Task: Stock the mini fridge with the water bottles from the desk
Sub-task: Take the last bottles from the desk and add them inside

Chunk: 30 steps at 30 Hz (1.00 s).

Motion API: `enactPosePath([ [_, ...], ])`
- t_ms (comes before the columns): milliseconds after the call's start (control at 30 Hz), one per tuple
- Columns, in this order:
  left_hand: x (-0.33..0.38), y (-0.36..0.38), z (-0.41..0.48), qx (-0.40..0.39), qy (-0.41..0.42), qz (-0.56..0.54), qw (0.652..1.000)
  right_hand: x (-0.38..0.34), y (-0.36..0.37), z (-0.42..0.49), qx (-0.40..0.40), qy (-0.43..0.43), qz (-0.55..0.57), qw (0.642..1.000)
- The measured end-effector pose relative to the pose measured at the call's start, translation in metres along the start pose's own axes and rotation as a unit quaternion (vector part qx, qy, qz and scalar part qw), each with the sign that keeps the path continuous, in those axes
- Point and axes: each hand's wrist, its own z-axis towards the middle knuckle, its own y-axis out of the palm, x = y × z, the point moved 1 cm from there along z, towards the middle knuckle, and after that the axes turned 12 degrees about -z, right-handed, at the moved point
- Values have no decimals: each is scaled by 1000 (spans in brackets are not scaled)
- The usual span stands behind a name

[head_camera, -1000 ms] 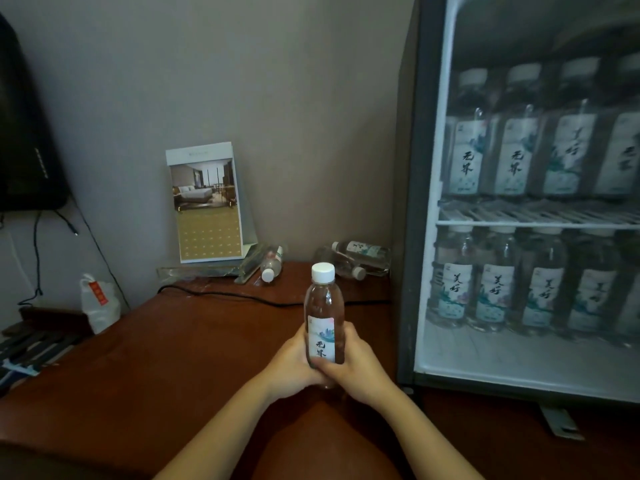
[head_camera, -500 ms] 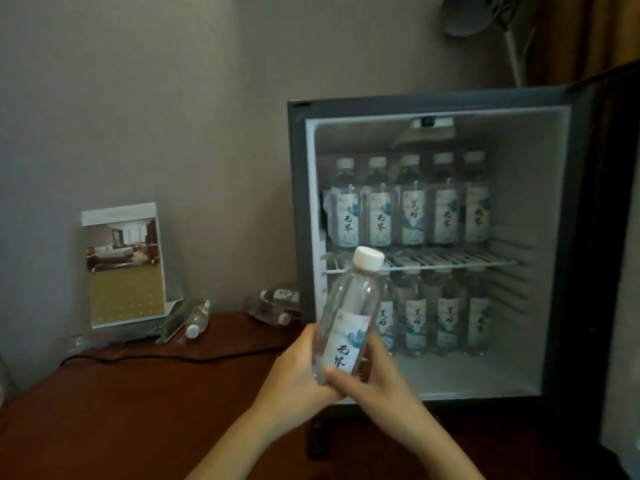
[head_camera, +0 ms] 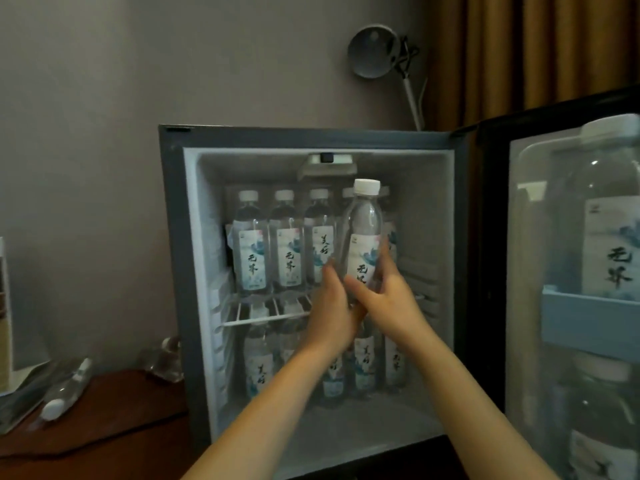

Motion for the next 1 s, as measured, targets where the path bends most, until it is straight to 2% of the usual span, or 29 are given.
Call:
enactPosePath([
  [100,-7,13,19,15,21,38,999,6,-8,19,2,-6,-16,1000],
  [233,-18,28,32,9,-29,126,992,20,-13,34,3,29,-33,999],
  [367,-24,29,35,-10,-46,159,986,30,-11,38,19,19,-39,999],
  [533,-25,27,32,-33,-11,199,979,45,-11,35,72,-2,-42,997],
  [767,-29,32,32,-31,17,276,960,57,-7,29,101,-11,-109,989],
  [1000,-31,36,31,-16,28,313,949,61,-12,33,76,9,-117,990],
])
